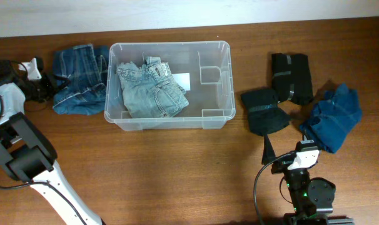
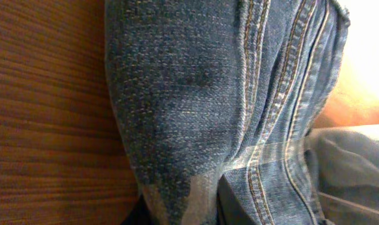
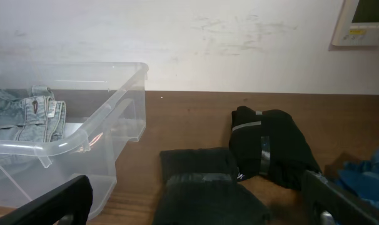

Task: Pack container
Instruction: 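Grasp the dark-blue jeans with the left gripper and lift, then lower the dark-blue jeans onto the light jeans and press down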

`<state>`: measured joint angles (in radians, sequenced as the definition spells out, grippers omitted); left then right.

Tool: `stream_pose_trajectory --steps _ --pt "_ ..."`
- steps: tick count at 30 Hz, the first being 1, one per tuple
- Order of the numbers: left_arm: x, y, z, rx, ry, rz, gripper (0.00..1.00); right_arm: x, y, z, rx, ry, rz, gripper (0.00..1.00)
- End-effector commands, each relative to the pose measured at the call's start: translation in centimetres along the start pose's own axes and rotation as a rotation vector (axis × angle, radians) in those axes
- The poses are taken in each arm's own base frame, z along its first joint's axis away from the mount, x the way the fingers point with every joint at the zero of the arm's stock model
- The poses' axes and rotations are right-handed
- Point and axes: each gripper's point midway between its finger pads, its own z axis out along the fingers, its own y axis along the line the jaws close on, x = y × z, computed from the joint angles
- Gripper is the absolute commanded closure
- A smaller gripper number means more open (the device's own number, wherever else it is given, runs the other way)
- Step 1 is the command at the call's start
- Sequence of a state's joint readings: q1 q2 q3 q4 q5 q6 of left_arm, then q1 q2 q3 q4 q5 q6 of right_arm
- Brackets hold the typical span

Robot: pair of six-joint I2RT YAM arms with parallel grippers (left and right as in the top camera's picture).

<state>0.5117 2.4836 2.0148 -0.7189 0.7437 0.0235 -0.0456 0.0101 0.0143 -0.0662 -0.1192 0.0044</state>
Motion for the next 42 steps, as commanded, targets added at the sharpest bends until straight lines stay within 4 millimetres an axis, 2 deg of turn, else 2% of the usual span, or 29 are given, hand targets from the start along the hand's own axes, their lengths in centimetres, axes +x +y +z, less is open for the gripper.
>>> stream_pose_trajectory --steps 1,7,12,14,16,17,19,22,23,26,28,32,38,42 --pt "-2.4 -7.0 -2.3 0.206 -0.02 0.017 0.99 0.3 0.0 0.0 0.005 0.003 0.012 0.02" --pt "-5.4 -14.1 -10.1 0.206 -0.084 0.091 0.99 0.3 0.0 0.0 0.005 0.003 0.012 0.02" --pt "-6.8 -20.1 -16.7 0.203 -0.189 0.206 0.99 0.3 0.0 0.0 0.005 0.003 0.012 0.02" --pt "-6.7 -22.1 -18.9 0.204 -0.224 0.246 0.99 0.3 0.0 0.0 0.005 0.003 0.012 0.02" --pt "-5.9 -25.0 -21.2 0.211 -0.247 0.288 0.99 0.3 0.0 0.0 0.005 0.003 0.012 0.02" --pt "-5.6 -25.9 -21.7 0.215 -0.249 0.298 0.99 0.3 0.0 0.0 0.005 0.003 0.012 0.02" --pt "-3.8 -29.5 -22.6 0.247 -0.228 0.333 0.99 0.3 0.0 0.0 0.005 0.003 0.012 0.02" --pt "-2.0 -32.4 -22.3 0.281 -0.19 0.364 0.99 0.3 0.0 0.0 0.005 0.003 0.012 0.02" --pt "-0.9 -33.6 -21.5 0.299 -0.153 0.368 0.99 0.3 0.0 0.0 0.005 0.003 0.012 0.02" --pt "1.4 -35.1 -19.5 0.297 -0.063 0.356 0.99 0.3 0.0 0.0 0.005 0.003 0.012 0.02" --pt "3.1 -35.3 -17.7 0.234 0.001 0.351 0.99 0.3 0.0 0.0 0.005 0.003 0.012 0.02" --pt "5.6 -35.4 -15.4 0.098 0.08 0.369 0.99 0.3 0.0 0.0 0.005 0.003 0.012 0.02" --pt "6.5 -35.3 -12.7 -0.09 0.081 0.283 0.99 0.3 0.0 0.0 0.005 0.003 0.012 0.02" --pt "7.4 -36.0 -8.8 -0.178 0.077 0.206 0.99 0.3 0.0 0.0 0.005 0.003 0.012 0.02"
